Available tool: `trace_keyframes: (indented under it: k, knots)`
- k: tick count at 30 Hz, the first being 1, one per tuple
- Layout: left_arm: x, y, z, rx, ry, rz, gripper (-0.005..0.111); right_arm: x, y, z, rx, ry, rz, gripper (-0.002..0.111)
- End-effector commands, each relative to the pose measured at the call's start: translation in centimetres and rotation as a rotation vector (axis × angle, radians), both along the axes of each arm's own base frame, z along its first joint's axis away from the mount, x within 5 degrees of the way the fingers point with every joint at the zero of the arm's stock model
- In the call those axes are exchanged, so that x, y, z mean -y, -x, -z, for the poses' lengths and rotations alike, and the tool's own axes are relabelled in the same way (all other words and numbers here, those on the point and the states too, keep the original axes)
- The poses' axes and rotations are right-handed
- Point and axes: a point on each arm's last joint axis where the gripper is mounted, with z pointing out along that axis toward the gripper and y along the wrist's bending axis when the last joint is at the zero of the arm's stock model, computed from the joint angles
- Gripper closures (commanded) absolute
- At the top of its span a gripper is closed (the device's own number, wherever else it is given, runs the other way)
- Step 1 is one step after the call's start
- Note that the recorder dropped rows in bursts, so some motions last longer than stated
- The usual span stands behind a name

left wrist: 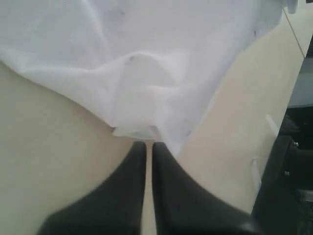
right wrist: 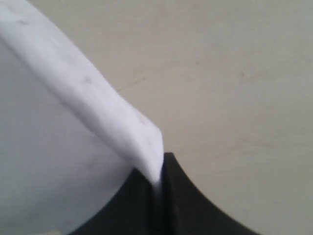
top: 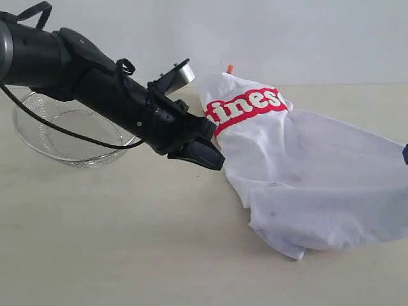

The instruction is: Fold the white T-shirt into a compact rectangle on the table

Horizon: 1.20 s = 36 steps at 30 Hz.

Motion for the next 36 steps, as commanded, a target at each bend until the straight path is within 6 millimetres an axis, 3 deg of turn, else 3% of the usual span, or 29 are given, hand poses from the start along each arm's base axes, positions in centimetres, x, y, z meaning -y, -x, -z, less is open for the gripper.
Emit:
trace_keyframes:
  k: [1, 5, 9, 11, 14, 17, 18, 19, 23, 27, 29, 36]
  knots:
    - [0.0, 0.0, -0.3, 0.038, 0.003, 0.033, 0.102, 0.3, 0.3, -0.1, -0.015, 0.007, 0.007, 0.106]
    - [0.0, 0.0, -0.3, 0.046, 0.003, 0.040, 0.102, 0.4, 0.3, -0.1, -0.017, 0.030, -0.009, 0.083]
    - [-0.1, 0.1, -0.3, 0.048, -0.005, 0.050, 0.102, 1.2, 0.3, -0.3, -0.007, 0.110, 0.020, 0.037]
    - [-0.2, 0.1, -0.2, 0.054, -0.020, 0.060, 0.102, 1.8, 0.4, -0.5, -0.002, 0.164, 0.077, 0.024]
    - [-0.1, 0.1, 0.0, 0.047, -0.022, 0.067, 0.102, 1.6, 0.4, -0.6, 0.004, 0.136, 0.149, 0.035]
    - [-0.1, 0.1, 0.5, 0.033, -0.026, 0.069, 0.102, 0.4, -0.3, -0.6, 0.065, -0.020, 0.175, 0.073]
    - [-0.1, 0.1, 0.8, 0.025, -0.030, 0.073, 0.102, -0.1, -0.6, -0.5, 0.084, -0.069, 0.128, 0.095]
    - [-0.1, 0.1, 1.2, 0.009, -0.034, 0.082, 0.102, -0.5, -0.8, -0.5, 0.095, -0.100, 0.088, 0.109]
    - [0.1, 0.1, 3.2, -0.059, -0.039, 0.092, 0.088, -1.9, -1.5, 0.2, 0.111, -0.238, -0.066, 0.107]
    - [0.5, 0.1, 4.6, -0.135, -0.004, 0.076, 0.053, -2.6, -2.2, 1.4, 0.099, -0.303, -0.155, 0.107]
    - [0.7, 0.1, 4.7, -0.166, 0.027, 0.064, 0.042, -2.8, -2.6, 2.1, 0.095, -0.294, -0.175, 0.107]
    - [2.9, 1.7, 4.8, -0.199, 0.055, 0.136, 0.046, -3.6, -4.7, 4.2, 0.088, -0.283, -0.195, 0.109]
